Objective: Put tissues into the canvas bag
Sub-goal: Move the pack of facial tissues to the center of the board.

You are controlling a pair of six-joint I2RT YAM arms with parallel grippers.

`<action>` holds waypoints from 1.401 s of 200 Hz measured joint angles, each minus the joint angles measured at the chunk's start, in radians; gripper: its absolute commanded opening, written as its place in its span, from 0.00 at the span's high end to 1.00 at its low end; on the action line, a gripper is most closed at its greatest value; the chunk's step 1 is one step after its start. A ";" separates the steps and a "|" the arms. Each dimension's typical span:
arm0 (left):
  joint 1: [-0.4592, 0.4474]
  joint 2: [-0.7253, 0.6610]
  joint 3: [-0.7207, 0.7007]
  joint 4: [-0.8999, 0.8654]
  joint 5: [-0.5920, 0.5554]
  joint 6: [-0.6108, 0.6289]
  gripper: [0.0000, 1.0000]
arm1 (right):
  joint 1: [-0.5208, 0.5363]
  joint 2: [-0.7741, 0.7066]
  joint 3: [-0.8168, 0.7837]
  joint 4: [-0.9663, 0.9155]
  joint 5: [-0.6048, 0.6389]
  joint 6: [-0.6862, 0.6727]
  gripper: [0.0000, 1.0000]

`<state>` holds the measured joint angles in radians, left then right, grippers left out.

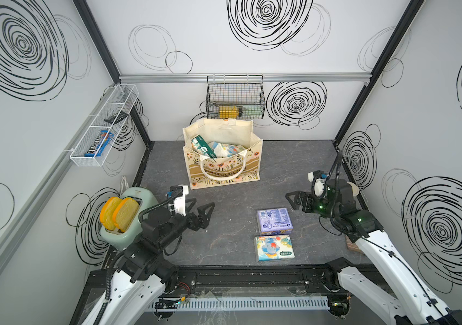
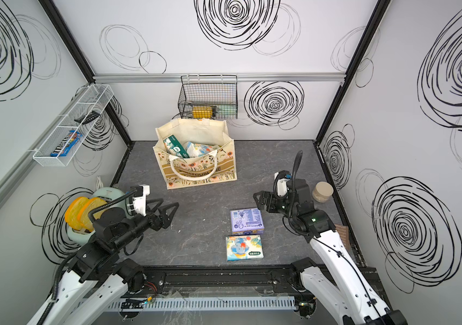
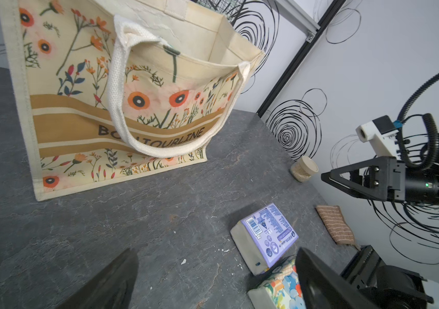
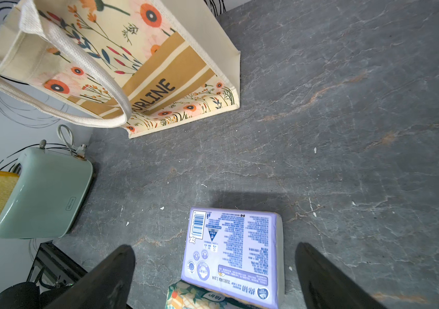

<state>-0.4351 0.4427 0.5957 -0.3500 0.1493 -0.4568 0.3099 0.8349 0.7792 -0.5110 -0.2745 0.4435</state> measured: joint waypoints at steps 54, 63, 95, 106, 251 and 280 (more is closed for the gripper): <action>0.003 0.002 -0.167 0.184 0.070 -0.158 0.04 | -0.056 0.131 -0.071 0.153 -0.053 0.026 0.03; 0.000 0.007 -0.224 0.224 0.080 -0.199 0.04 | -0.061 0.152 -0.085 0.173 -0.054 0.032 0.02; -0.045 0.066 -0.368 0.322 0.095 -0.329 0.04 | -0.066 0.180 -0.106 0.193 -0.056 0.039 0.02; -0.079 0.098 -0.380 0.351 0.091 -0.349 0.01 | -0.066 0.172 -0.108 0.193 -0.055 0.039 0.03; -0.697 0.774 -0.171 0.649 -0.089 -0.347 0.02 | 0.099 -0.212 -0.339 0.053 -0.086 0.245 0.02; -0.724 0.856 -0.159 0.676 -0.109 -0.360 0.02 | 0.174 -0.250 -0.356 -0.052 -0.006 0.385 0.03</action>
<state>-1.1591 1.2984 0.4362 0.3260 0.0399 -0.8169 0.4835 0.5846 0.4236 -0.5629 -0.2810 0.8284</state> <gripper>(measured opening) 0.982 0.976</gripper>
